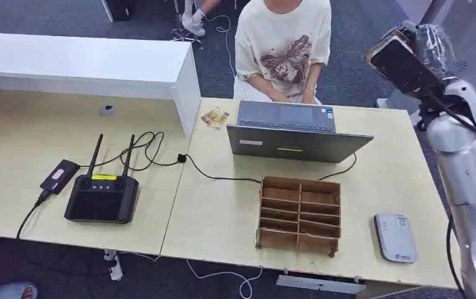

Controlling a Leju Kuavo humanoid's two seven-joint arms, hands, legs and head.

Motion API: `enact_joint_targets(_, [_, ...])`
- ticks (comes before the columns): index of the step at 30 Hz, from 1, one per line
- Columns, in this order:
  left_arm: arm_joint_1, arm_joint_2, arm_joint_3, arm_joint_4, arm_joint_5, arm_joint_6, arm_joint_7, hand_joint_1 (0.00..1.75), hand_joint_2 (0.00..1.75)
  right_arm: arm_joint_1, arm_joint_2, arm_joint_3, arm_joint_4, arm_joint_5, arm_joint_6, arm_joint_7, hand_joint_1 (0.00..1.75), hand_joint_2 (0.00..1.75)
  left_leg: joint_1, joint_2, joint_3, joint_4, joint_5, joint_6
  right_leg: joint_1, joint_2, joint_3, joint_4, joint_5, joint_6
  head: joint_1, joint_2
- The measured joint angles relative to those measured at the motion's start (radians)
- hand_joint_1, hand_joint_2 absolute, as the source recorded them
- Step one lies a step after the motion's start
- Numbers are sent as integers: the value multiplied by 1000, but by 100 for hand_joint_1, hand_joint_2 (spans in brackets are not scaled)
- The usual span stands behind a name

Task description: Pass the card to the sensor for recognition and then transmit it.

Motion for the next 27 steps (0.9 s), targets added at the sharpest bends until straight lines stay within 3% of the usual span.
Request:
enact_joint_targets(5, [-1,-1,-2,0,-3,-2,5,0,0,-43,24,47,39,45,2,11,175,175,0,1,-1,0,0,0,0,1,0,0,0,0,0,0])
enact_joint_targets(17, [-13,-10,-25,0,-13,-2,52,0,0,-203,126,222,311,311,39,163,175,175,0,0,0,0,1,-1,0,0,0,0,1,0,0,0])
enact_joint_targets(27, [-22,-15,-48,0,-2,8,60,0,0,-241,155,251,462,361,37,195,175,175,0,0,0,0,1,-1,0,0,0,0,1,0,0,0])
